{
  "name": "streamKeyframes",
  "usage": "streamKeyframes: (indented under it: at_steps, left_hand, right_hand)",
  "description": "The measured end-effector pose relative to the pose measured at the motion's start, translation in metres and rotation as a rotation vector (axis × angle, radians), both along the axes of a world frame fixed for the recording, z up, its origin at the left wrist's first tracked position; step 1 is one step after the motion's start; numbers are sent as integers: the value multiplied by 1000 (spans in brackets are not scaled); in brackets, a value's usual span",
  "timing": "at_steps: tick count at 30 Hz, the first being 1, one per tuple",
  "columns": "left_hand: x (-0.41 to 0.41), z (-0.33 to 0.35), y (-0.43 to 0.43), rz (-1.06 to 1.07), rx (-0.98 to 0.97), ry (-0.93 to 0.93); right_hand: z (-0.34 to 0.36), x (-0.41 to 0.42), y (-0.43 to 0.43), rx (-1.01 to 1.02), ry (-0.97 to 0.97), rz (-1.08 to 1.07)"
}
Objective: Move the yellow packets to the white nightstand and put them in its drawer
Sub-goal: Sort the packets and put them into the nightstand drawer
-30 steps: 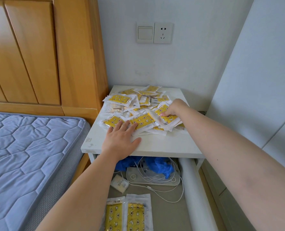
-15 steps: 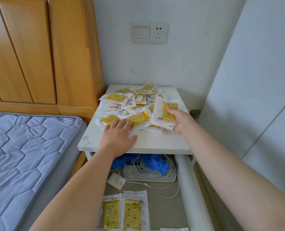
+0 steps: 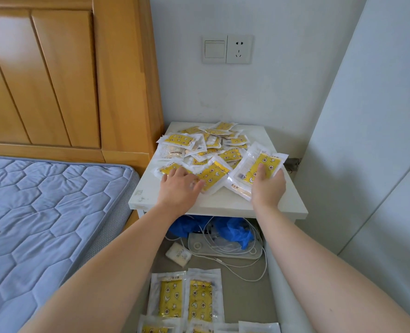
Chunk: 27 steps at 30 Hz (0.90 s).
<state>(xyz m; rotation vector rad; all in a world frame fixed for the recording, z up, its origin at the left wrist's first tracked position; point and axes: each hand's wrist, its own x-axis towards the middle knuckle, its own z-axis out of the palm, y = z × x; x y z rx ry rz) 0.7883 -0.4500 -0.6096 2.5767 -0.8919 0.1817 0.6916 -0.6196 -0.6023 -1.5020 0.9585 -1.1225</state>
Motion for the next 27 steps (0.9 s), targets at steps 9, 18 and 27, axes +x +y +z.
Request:
streamKeyframes:
  at_steps: [9,18,27]
  left_hand:
    - [10,38,-35,75,188,139]
    - [24,58,-38,-30,74,328]
    - [69,89,2,-253,481,302]
  right_hand:
    - [2,0,2,-28,58,26]
    - [2,-2,3,-62,61,72]
    - [3,0,3,-38,54,98]
